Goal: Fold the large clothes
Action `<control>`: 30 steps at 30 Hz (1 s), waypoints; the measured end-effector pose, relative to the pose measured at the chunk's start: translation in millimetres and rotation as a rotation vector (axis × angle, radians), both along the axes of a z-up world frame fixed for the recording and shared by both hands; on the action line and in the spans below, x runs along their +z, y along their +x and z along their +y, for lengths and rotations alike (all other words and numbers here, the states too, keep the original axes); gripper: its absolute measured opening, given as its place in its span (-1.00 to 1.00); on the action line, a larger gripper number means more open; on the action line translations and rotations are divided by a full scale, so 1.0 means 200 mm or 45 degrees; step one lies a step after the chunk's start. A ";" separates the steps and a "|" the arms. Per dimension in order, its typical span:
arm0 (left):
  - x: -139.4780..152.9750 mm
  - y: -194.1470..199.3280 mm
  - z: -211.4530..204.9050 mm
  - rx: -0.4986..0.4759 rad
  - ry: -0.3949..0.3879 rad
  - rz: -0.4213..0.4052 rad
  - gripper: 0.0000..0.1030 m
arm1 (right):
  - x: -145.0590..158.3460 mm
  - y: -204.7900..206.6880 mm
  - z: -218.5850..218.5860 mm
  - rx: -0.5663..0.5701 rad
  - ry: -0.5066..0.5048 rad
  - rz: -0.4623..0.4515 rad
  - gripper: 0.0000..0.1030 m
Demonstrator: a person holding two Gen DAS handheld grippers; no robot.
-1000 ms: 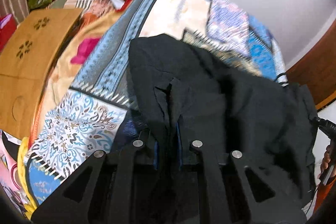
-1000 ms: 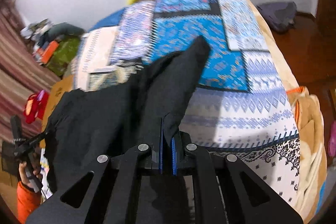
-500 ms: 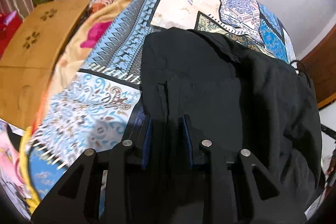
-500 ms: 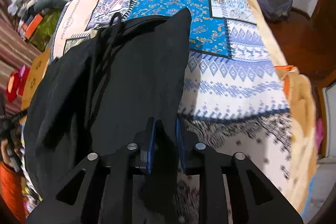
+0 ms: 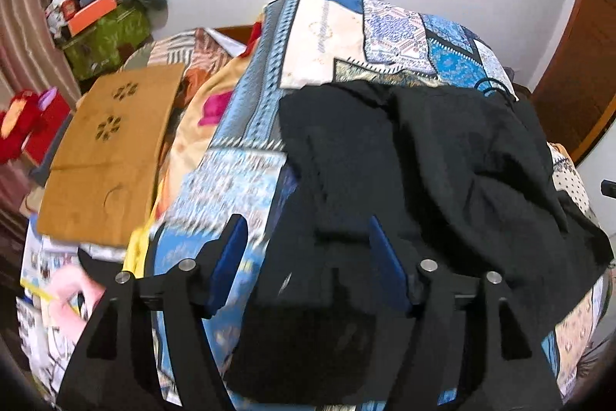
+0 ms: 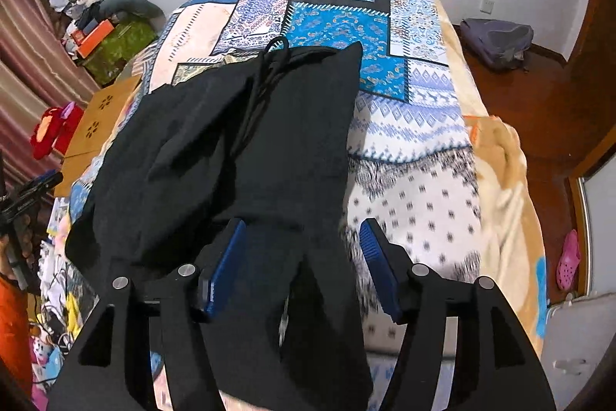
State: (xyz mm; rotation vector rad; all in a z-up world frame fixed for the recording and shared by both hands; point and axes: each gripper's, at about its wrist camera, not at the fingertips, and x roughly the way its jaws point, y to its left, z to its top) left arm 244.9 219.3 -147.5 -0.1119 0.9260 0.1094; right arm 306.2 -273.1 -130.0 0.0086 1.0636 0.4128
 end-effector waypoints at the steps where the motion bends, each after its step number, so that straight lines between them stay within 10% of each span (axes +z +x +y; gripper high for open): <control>1: -0.01 -0.03 0.01 0.011 -0.011 0.009 0.25 | 0.00 -0.02 -0.01 -0.004 -0.001 0.002 0.12; 13: -0.44 -0.35 0.24 0.229 -0.286 0.236 0.25 | -0.18 -0.21 -0.18 -0.072 0.050 0.135 0.12; 26: -0.58 -0.33 0.13 0.210 -0.251 0.256 0.46 | -0.31 -0.24 -0.12 -0.086 0.036 0.151 0.36; 30: -0.51 -0.37 0.06 0.099 -0.313 0.207 0.04 | -0.28 -0.31 -0.05 -0.018 0.030 0.127 0.07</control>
